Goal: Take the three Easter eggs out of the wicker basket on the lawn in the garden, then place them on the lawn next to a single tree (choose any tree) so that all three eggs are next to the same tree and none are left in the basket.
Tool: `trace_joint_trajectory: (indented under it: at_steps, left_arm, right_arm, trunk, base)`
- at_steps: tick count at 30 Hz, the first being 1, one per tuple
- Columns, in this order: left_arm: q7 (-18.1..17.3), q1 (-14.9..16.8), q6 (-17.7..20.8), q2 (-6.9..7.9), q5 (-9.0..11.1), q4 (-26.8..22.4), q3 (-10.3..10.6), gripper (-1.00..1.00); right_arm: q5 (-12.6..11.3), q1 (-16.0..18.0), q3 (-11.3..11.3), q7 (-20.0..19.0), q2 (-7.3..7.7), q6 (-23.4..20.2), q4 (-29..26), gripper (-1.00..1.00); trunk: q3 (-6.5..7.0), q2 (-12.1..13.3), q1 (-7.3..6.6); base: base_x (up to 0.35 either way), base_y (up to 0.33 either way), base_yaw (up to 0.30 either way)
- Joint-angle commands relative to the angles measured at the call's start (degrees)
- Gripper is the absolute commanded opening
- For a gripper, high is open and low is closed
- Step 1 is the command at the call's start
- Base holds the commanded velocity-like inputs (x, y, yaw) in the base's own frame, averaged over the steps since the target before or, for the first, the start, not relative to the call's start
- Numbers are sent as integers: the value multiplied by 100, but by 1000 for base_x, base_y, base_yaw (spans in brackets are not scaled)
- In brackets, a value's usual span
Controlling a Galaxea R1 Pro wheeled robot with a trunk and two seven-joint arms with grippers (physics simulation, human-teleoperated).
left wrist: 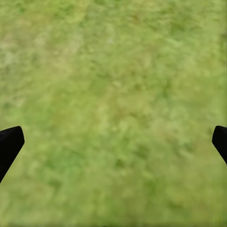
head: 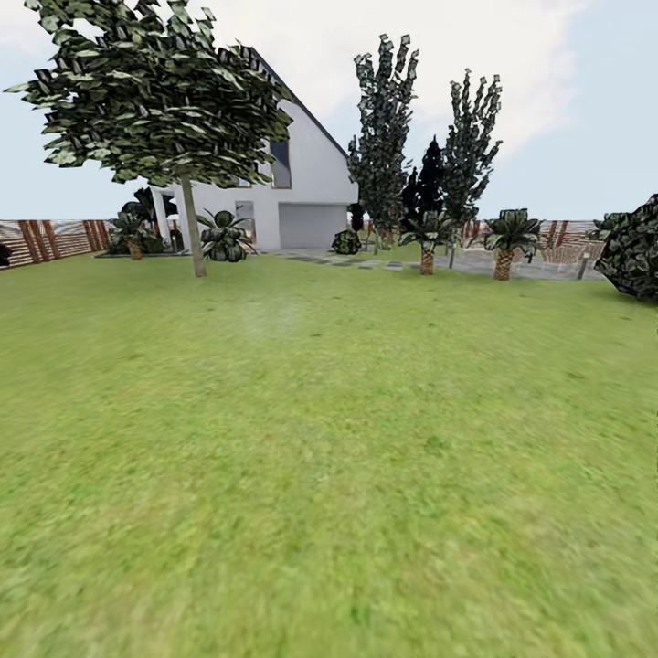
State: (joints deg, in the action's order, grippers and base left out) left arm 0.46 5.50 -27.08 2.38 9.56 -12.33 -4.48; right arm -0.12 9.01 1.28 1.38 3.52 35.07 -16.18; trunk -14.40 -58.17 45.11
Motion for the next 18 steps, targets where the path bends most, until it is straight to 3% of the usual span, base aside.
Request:
trace_joint_trajectory:
  at_steps: [1,9,18]
  left_arm:
    - [-2,4,-19,-1,11,5,-9,100]
    - [-2,4,-19,-1,11,3,-9,100]
    - [-2,4,-16,4,11,8,-9,100]
  right_arm:
    - [4,4,3,1,-1,22,9,100]
    - [17,4,1,-19,-154,22,29,100]
    - [40,4,-9,-23,-195,36,249,100]
  trunk:
    - [-10,-5,0]
    - [-16,-5,0]
    - [-16,-5,0]
  base:
    - [0,0,-19]
    - [0,0,-4]
    - [0,0,0]
